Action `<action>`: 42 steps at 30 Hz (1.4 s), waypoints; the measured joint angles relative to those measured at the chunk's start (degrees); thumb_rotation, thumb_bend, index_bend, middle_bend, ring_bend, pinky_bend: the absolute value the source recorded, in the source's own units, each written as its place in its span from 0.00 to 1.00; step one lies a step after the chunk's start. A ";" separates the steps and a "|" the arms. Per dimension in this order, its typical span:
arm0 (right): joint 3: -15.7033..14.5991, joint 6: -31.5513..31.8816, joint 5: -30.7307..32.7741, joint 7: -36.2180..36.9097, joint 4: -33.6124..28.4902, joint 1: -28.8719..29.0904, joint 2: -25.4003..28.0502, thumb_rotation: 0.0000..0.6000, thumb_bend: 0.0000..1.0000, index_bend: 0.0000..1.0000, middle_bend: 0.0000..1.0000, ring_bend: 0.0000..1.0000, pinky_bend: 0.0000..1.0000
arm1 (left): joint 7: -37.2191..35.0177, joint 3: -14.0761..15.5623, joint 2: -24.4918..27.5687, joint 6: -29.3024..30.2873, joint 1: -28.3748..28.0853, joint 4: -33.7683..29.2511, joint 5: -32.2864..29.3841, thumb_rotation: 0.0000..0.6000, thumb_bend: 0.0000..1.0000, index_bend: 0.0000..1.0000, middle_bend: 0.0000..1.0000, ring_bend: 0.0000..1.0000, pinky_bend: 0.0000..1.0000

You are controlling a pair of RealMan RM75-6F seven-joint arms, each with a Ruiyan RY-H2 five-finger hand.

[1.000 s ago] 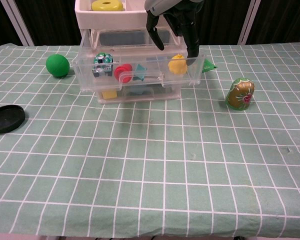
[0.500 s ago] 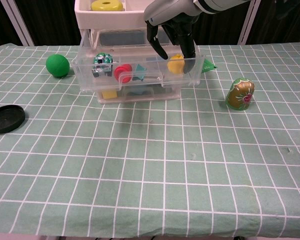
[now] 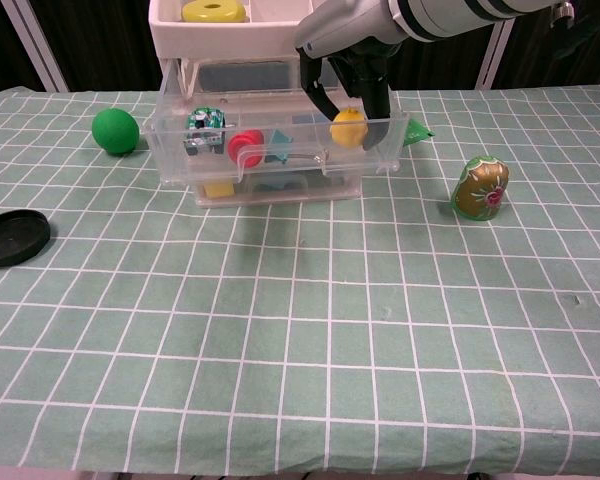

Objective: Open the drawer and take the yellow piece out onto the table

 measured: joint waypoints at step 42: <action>-6.98 18.75 -66.53 55.16 3.97 -50.20 11.87 1.00 0.33 0.57 0.95 1.00 1.00 | 4.10 0.07 -0.14 1.16 -1.42 -3.48 3.41 1.00 0.00 0.34 0.21 0.15 0.19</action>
